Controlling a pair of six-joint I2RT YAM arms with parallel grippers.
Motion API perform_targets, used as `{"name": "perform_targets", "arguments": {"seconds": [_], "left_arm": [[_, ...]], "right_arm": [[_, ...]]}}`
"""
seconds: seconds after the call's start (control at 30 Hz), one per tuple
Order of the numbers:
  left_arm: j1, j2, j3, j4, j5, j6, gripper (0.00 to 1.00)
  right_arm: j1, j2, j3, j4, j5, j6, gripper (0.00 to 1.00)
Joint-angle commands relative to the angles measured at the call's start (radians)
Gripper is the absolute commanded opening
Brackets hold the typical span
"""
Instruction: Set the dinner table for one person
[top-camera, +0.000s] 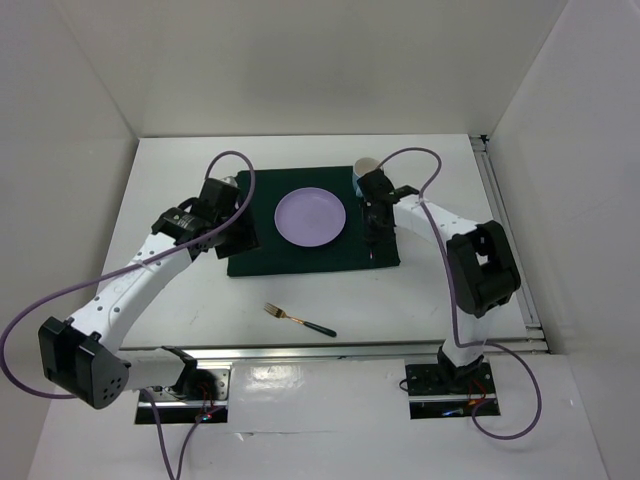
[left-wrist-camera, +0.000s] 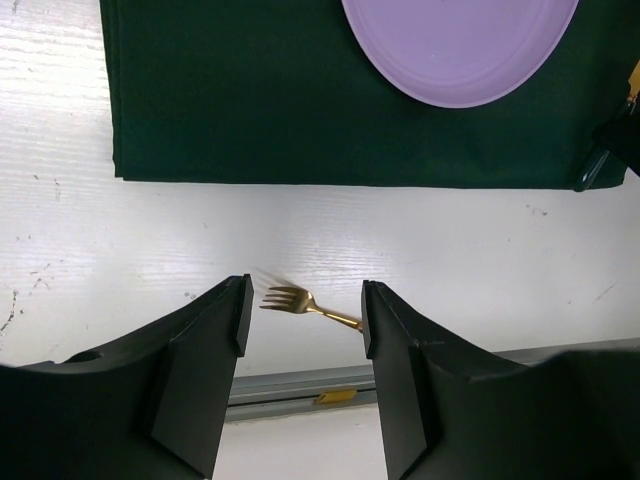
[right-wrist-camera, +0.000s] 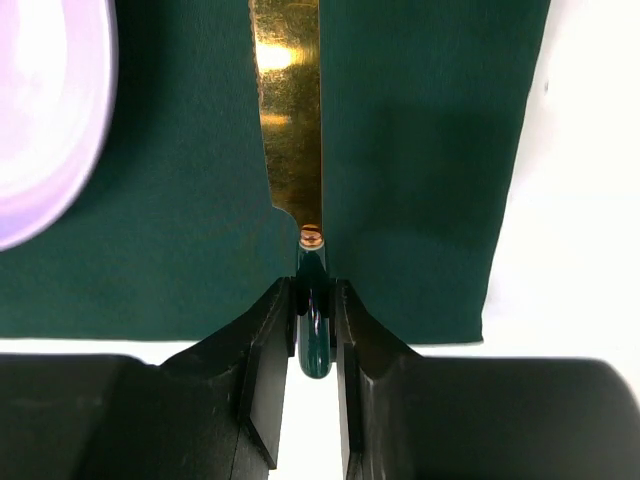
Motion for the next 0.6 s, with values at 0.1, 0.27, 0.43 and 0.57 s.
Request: {"name": "perform_targets", "arguments": {"seconds": [0.1,0.27,0.43,0.57], "left_arm": [[-0.004,0.001,0.014,0.011,0.03,0.009,0.67],[-0.035,0.01,0.014,0.011,0.03,-0.014,0.71],[-0.047,0.01,0.005,0.011,0.03,-0.046,0.72],[-0.068,0.01,0.005,0.011,0.039,-0.056,0.72]], "right_arm": [[-0.039,0.074,0.086,0.051,-0.027,-0.021,0.0],[-0.059,0.108,0.086,0.06,-0.027,-0.021,0.01],[-0.059,0.119,0.086,0.07,-0.027,-0.021,0.16],[-0.059,0.119,0.086,0.092,-0.036,-0.032,0.27]]}}
